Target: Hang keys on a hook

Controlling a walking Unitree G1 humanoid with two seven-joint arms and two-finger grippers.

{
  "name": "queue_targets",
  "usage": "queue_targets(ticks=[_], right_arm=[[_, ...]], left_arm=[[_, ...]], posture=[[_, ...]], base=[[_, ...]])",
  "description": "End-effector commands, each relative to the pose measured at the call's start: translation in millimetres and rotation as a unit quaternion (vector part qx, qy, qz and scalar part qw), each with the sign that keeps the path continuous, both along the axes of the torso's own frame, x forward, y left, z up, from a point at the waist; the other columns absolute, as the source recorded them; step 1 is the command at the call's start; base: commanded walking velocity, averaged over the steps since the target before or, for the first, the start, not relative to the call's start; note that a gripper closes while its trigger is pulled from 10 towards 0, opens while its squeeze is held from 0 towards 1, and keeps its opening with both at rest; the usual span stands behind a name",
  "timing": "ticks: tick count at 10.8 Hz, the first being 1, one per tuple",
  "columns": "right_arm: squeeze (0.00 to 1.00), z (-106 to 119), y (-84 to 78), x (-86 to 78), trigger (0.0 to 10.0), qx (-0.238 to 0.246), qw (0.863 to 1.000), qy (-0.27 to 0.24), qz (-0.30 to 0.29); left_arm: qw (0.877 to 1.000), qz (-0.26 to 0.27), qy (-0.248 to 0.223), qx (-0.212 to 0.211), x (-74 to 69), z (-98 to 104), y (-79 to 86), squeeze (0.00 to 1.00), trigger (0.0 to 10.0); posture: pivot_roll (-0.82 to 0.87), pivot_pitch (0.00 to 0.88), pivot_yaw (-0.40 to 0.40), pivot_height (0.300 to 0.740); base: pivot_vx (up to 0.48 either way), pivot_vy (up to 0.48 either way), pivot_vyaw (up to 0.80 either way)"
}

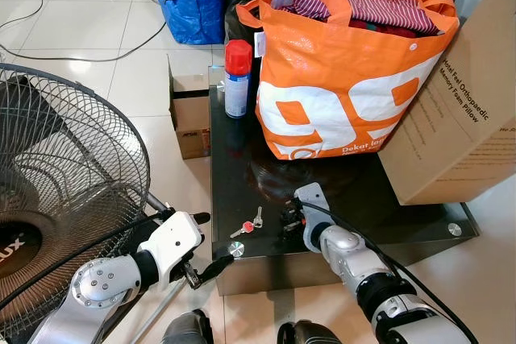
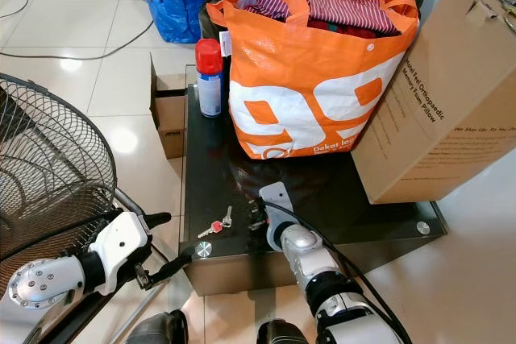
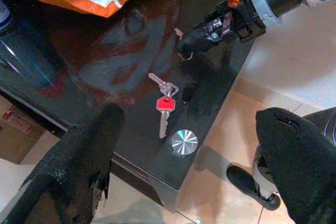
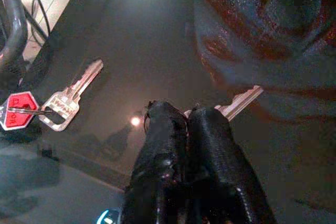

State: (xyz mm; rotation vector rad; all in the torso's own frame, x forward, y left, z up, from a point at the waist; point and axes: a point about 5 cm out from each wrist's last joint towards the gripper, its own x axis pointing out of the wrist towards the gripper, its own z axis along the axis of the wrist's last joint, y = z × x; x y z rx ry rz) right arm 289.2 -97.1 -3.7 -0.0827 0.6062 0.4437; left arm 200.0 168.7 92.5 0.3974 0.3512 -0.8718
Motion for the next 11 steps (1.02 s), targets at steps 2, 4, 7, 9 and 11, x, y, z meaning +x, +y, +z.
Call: queue_targets(ticks=[2, 4, 7, 9, 11], right_arm=[[0.0, -11.1, -6.6, -9.1, 2.1, -0.016, 0.999, 0.027, -0.006], [0.0, -8.4, -15.5, -8.8, 0.0, -0.011, 1.0, 0.013, -0.001], [0.0, 1.6, -34.8, -13.3, 0.0, 0.026, 1.0, -0.013, 0.003], [0.0, 5.1, -35.7, -21.5, 0.0, 0.048, 0.999, -0.013, 0.008], [0.0, 5.6, -25.2, -23.4, 10.0, 0.043, 0.999, -0.013, 0.011]], left_arm=[[1.0, -0.007, 0.001, 0.0, -1.6, 1.4, -1.9, 0.0, 10.0], [1.0, -0.007, -0.003, -0.001, -1.3, 1.8, -2.4, 0.0, 10.0], [1.0, -0.007, -0.005, -0.007, -1.0, 1.6, -5.7, 0.0, 10.0], [1.0, -0.01, -0.005, -0.008, -0.9, 1.1, -6.4, 0.0, 10.0], [1.0, -0.014, -0.006, -0.008, -0.3, 1.4, -7.4, 0.0, 10.0]], posture=[[-0.04, 0.16, -0.07, 0.74], [-0.05, 0.151, -0.074, 0.74], [-0.06, 0.136, -0.08, 0.74], [-0.06, 0.131, -0.078, 0.74], [-0.05, 0.129, -0.076, 0.74]], base=[[0.0, 0.0, 0.0], [0.0, 0.0, 0.0], [0.0, 0.0, 0.0], [0.0, 0.0, 0.0], [0.0, 0.0, 0.0]])
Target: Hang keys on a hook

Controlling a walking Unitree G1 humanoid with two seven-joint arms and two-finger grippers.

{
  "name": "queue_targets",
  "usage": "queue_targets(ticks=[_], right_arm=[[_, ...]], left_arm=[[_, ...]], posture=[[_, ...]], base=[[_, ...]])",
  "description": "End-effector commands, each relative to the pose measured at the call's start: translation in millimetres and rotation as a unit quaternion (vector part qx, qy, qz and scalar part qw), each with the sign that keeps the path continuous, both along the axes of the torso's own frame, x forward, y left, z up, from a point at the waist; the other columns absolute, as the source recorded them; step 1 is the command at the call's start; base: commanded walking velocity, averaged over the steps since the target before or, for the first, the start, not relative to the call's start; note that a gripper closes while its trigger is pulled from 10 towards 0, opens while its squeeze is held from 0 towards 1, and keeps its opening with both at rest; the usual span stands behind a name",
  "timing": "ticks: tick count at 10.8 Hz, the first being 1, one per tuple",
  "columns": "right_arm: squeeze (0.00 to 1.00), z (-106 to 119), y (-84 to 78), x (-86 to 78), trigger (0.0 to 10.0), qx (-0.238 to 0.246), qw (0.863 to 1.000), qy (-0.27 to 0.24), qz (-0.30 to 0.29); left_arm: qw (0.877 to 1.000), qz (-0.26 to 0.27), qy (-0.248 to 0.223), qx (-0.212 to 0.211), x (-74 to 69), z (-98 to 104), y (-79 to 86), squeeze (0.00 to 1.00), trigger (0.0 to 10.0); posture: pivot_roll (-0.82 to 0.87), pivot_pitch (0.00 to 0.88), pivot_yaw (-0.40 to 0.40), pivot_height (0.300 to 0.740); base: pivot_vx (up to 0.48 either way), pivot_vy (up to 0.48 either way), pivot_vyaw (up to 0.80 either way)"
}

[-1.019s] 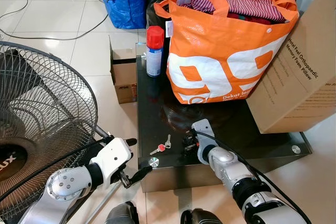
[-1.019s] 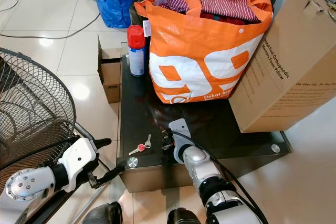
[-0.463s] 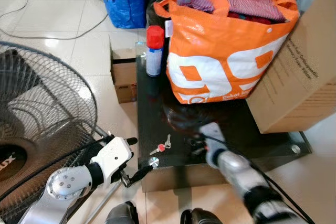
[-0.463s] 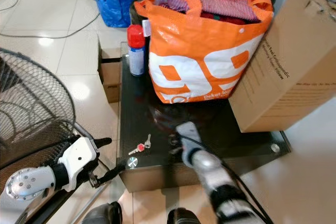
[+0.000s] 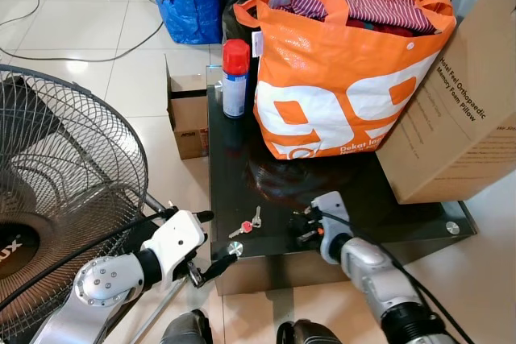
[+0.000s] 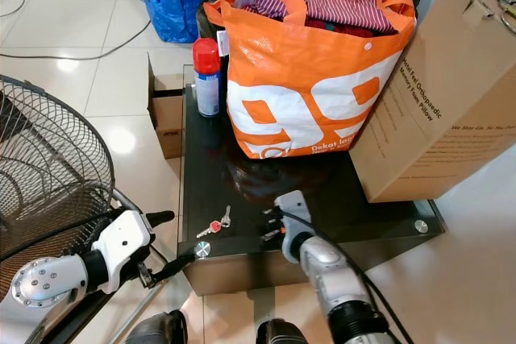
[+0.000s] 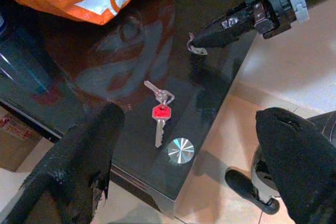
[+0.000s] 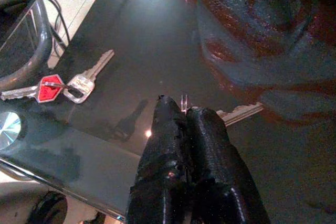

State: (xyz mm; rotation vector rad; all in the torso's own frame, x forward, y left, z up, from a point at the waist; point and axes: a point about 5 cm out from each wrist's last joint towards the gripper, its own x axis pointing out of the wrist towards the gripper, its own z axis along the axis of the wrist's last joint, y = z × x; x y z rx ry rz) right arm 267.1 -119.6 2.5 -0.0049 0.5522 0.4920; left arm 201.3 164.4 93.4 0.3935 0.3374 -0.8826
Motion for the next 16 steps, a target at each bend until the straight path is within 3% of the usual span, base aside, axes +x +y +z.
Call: queue_targets(ticks=[1, 3, 8, 9, 14, 15, 16], right_arm=[[1.0, 0.4, -1.9, 0.0, 10.0, -0.012, 1.0, 0.0, -0.004], [1.0, 4.0, -4.9, 7.3, 10.0, -0.029, 0.999, -0.007, -0.031], [1.0, -3.0, -1.8, 8.3, 10.0, -0.036, 0.999, 0.025, -0.013], [0.04, -4.0, -1.3, 8.5, 10.0, -0.049, 0.999, 0.023, 0.001], [0.0, -9.9, -4.0, 13.7, 9.8, -0.087, 0.995, 0.027, 0.035], [0.0, -8.2, -4.8, 17.0, 6.6, -0.085, 0.995, 0.025, 0.034], [0.0, -7.6, -5.2, 18.2, 4.4, -0.084, 0.996, 0.024, 0.035]], left_arm=[[1.0, -0.009, -0.002, -0.002, -1.5, 0.7, -3.0, 0.0, 10.0], [1.0, -0.009, -0.002, 0.0, -2.4, 0.4, -1.8, 0.0, 10.0], [1.0, -0.01, -0.001, -0.002, -1.5, -0.6, -2.6, 0.0, 10.0], [1.0, -0.01, 0.0, -0.002, -1.5, -1.0, -2.3, 0.0, 10.0], [1.0, -0.015, 0.004, -0.001, -1.4, -0.9, -1.3, 0.0, 10.0], [1.0, -0.015, 0.005, 0.0, -1.7, -0.9, -0.8, 0.0, 10.0], [1.0, -0.015, 0.005, 0.0, -1.9, -0.9, -0.8, 0.0, 10.0]], posture=[[-0.05, 0.13, -0.077, 0.74], [-0.05, 0.131, -0.08, 0.74], [-0.06, 0.146, -0.082, 0.74], [-0.06, 0.149, -0.082, 0.74], [-0.06, 0.157, -0.077, 0.74], [-0.06, 0.156, -0.077, 0.74], [-0.06, 0.154, -0.078, 0.74]], base=[[0.0, 0.0, 0.0], [0.0, 0.0, 0.0], [0.0, 0.0, 0.0], [0.0, 0.0, 0.0], [0.0, 0.0, 0.0], [0.0, 0.0, 0.0], [0.0, 0.0, 0.0]])
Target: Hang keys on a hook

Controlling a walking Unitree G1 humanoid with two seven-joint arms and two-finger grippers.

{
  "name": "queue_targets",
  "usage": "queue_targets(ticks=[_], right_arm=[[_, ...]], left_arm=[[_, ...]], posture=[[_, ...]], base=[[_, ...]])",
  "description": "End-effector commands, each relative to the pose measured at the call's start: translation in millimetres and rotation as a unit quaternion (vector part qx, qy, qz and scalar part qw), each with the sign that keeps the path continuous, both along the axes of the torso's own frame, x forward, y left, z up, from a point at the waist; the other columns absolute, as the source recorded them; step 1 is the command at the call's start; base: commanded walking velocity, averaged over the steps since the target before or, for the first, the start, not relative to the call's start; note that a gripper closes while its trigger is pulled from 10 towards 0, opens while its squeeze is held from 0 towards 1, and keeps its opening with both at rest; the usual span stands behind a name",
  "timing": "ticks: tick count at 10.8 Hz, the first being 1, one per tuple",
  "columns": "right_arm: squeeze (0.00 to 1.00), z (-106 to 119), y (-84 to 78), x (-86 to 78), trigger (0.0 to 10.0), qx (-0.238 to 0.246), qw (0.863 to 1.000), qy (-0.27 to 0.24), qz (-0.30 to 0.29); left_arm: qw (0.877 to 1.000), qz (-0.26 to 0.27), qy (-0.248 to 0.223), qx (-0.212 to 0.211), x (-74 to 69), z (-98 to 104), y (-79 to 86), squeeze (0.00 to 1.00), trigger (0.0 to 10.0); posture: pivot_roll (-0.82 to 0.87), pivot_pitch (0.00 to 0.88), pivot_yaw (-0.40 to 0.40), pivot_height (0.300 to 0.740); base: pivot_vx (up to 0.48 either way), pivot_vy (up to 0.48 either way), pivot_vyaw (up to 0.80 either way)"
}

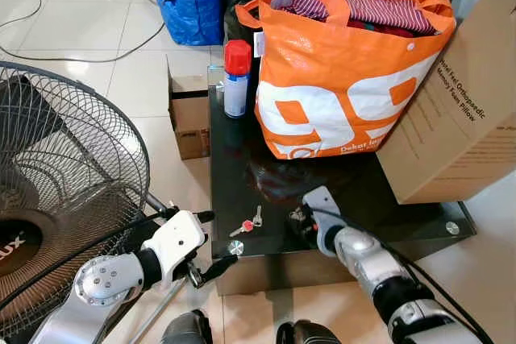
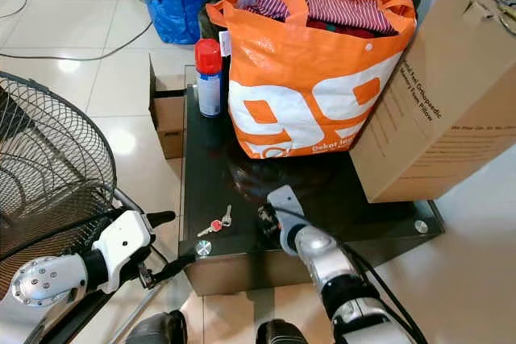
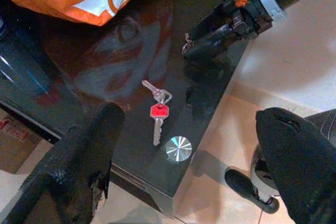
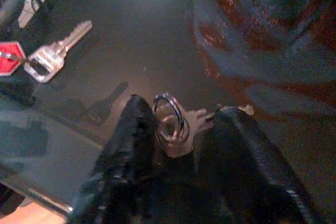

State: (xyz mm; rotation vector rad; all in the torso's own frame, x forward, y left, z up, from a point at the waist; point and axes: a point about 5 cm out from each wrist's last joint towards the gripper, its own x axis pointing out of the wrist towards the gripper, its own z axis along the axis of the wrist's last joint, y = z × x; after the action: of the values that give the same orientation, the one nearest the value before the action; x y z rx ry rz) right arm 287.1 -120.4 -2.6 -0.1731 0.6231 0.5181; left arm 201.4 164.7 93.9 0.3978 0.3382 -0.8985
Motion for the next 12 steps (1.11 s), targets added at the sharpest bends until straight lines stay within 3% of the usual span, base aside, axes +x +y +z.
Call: queue_targets(ticks=[1, 3, 5, 7, 12], right_arm=[[0.0, -2.6, -4.6, -1.7, 3.8, -0.003, 1.0, 0.008, 0.0], [0.0, -6.2, -4.4, -4.5, 1.8, -0.003, 1.0, 0.011, 0.005], [0.0, -8.7, -3.9, -6.9, 0.7, -0.008, 1.0, 0.014, 0.011], [0.0, -9.3, -4.1, -7.1, 0.0, -0.011, 1.0, 0.014, 0.014], [0.0, -6.8, -9.0, -6.0, 0.0, 0.0, 1.0, -0.002, 0.001]], left_arm=[[1.0, -0.007, 0.003, -0.002, -2.0, -1.3, -1.2, 0.0, 10.0], [1.0, -0.008, 0.002, -0.002, -1.6, -1.0, -1.3, 0.0, 10.0], [1.0, -0.009, 0.002, -0.001, -1.4, -0.7, -1.5, 0.0, 10.0], [1.0, -0.01, 0.002, 0.0, -1.0, -0.7, -1.7, 0.0, 10.0], [1.0, -0.001, -0.009, -0.001, 4.7, -1.8, -3.2, 0.0, 10.0]], posture=[[-0.06, 0.154, -0.077, 0.74], [-0.06, 0.155, -0.077, 0.74], [-0.05, 0.156, -0.076, 0.74], [-0.05, 0.153, -0.074, 0.74], [-0.05, 0.095, -0.073, 0.74]], base=[[0.0, 0.0, 0.0], [0.0, 0.0, 0.0], [0.0, 0.0, 0.0], [0.0, 0.0, 0.0], [0.0, 0.0, 0.0]])
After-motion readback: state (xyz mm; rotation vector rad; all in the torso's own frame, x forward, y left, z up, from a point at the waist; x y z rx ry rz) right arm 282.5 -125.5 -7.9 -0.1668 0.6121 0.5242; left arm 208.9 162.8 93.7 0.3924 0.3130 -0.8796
